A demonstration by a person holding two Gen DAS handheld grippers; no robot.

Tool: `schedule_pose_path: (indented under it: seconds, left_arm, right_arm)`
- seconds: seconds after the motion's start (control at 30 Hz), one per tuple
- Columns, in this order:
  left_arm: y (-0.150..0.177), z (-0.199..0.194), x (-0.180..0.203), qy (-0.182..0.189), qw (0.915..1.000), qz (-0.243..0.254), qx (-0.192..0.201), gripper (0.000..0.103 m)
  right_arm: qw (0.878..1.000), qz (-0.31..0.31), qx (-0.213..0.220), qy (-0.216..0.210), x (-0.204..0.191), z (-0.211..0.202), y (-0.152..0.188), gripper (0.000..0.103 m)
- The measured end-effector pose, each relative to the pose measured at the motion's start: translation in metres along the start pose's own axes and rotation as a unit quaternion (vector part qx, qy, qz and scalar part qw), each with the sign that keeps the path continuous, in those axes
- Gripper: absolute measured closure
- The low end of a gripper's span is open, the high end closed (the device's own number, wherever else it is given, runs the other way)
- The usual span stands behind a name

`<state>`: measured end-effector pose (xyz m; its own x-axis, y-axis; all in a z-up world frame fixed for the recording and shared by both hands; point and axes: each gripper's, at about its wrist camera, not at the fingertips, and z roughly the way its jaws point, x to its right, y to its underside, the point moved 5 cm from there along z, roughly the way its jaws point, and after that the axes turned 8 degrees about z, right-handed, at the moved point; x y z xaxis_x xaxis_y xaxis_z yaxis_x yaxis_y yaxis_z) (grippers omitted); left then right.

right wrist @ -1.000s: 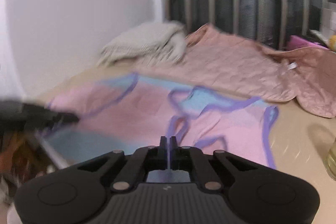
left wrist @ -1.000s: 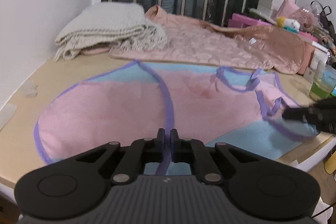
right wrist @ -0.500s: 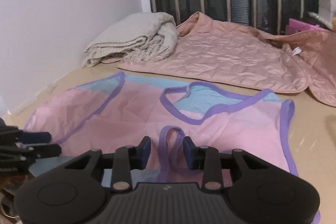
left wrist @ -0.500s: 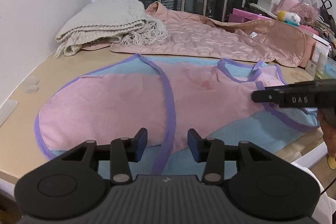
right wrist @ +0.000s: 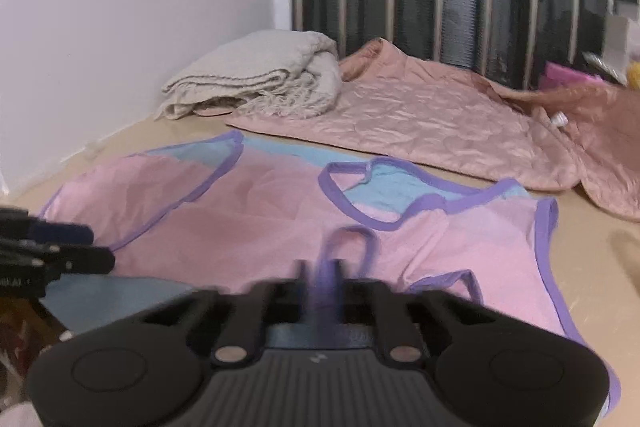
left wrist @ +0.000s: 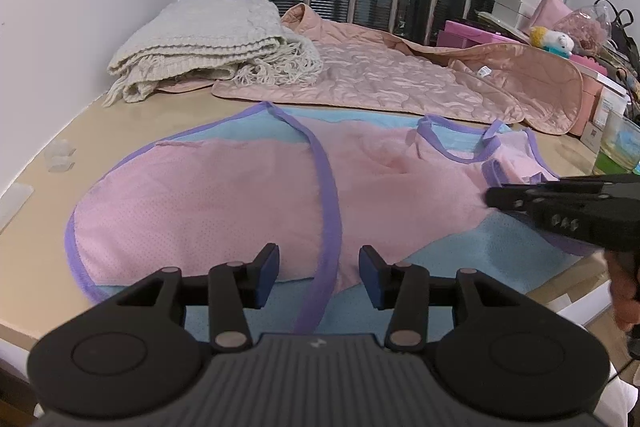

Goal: Fold clothes

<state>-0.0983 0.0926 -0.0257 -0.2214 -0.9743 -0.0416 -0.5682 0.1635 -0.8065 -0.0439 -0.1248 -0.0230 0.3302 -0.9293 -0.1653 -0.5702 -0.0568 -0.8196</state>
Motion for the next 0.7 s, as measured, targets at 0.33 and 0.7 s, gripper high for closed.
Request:
schedule_pose_path:
  seconds: [0.33,0.7]
  left_arm:
    - [0.001,0.001,-0.004,-0.005,1.0,0.001,0.001,0.058]
    - [0.005,-0.001,0.002,-0.019,0.9996,0.022,0.004,0.054]
  right_arm:
    - [0.999,0.001,-0.035,-0.029,0.004,-0.04,0.023,0.099]
    - [0.999,0.03,0.015,0.026,0.037,-0.007,-0.029,0.064]
